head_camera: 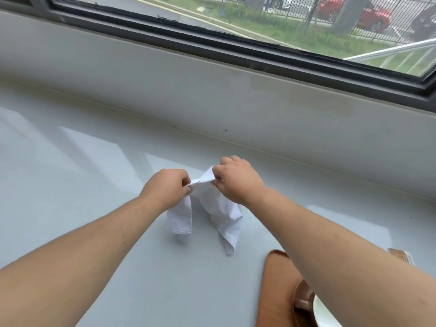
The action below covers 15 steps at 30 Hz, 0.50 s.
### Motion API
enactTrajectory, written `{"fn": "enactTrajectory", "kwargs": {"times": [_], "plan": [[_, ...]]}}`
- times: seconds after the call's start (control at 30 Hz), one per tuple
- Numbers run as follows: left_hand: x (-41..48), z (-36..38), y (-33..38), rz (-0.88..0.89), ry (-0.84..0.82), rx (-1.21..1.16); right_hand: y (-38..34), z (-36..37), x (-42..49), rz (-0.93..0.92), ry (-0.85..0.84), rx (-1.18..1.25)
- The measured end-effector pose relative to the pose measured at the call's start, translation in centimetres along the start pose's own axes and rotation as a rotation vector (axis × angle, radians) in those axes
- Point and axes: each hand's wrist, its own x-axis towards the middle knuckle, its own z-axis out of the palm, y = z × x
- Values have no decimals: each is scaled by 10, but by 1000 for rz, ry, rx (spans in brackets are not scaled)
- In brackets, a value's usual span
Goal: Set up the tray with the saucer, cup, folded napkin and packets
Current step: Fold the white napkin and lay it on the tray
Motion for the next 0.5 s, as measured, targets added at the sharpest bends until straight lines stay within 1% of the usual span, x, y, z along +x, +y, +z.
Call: {"fn": "enactTrajectory", "kwargs": {"times": [0.07,0.13,0.27,0.37,0.43,0.5], "plan": [[2,-9,0,-1,-65,56,4,-8,-6,-14,-23,-11],[2,-15,3,22,-82,54,4,-12,-12,-1,-38,-12],[0,-17,17,70,-60,-26,4,-14,-22,161,-117,186],[-2,-15,26,124,-47,-55,3,-14,-25,259,-132,325],[-3,-16,31,140,-46,-70,4,-14,-25,313,-134,380],[-4,-16,37,143,-39,-81,4,-13,-25,341,-150,382]]}}
